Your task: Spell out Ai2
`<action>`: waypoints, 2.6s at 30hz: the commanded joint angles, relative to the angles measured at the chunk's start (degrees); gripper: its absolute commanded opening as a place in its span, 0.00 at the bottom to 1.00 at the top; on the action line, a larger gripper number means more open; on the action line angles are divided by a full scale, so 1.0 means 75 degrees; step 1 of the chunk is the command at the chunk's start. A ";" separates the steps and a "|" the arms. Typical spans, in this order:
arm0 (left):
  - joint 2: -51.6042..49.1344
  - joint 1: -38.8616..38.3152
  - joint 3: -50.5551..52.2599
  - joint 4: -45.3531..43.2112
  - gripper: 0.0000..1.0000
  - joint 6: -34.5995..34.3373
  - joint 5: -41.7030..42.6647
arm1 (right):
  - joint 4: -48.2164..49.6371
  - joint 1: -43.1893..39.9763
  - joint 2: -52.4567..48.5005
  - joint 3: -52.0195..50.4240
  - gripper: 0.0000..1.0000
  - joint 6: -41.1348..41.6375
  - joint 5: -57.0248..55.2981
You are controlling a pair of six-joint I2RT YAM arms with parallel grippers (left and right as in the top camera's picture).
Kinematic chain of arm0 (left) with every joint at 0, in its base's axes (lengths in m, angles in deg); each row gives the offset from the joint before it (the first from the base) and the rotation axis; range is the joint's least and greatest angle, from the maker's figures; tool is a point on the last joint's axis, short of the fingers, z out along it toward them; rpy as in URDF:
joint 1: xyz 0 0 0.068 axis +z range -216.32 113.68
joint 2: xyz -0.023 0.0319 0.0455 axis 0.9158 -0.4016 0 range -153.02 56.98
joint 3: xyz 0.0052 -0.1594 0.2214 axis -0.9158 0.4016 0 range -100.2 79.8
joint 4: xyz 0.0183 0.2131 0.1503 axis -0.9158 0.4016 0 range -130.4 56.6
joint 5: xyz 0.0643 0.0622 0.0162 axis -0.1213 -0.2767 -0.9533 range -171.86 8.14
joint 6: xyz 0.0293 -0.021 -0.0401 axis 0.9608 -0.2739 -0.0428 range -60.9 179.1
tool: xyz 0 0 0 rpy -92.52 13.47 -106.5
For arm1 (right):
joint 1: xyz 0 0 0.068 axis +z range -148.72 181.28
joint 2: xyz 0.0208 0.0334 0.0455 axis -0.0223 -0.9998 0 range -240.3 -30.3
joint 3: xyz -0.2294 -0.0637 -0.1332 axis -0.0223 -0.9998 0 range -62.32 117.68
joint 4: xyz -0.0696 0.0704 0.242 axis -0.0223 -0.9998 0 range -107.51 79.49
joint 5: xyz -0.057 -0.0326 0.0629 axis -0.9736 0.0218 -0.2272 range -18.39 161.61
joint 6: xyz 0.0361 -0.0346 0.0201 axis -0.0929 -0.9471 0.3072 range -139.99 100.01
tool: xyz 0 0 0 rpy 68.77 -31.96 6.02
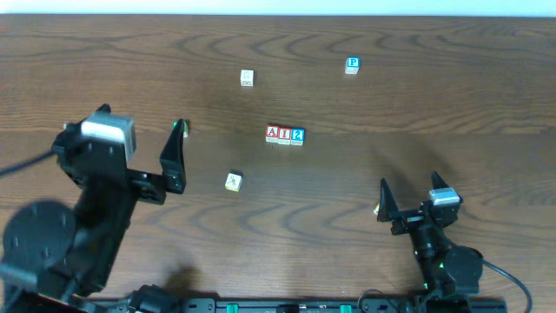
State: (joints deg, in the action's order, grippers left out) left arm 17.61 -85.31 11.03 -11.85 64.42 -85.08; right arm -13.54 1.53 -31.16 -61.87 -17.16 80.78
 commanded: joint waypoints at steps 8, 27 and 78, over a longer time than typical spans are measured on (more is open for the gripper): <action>0.2888 0.0597 0.4517 -0.3040 0.95 0.0720 0.0420 | -0.0029 0.0041 0.0070 -0.0017 0.99 0.0131 -0.0020; 0.5225 0.1478 0.9145 -0.6231 0.96 0.0924 0.0793 | -0.0029 0.0041 0.0070 -0.0017 0.99 0.0128 -0.0020; 0.5208 0.2034 0.9136 -0.3220 0.95 0.0860 0.0574 | -0.0029 0.0041 0.0070 -0.0017 0.99 0.0128 -0.0020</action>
State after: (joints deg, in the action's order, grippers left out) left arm 56.38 -70.22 79.03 -39.56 70.93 -79.75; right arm -13.52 1.53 -30.98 -61.87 -17.14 80.76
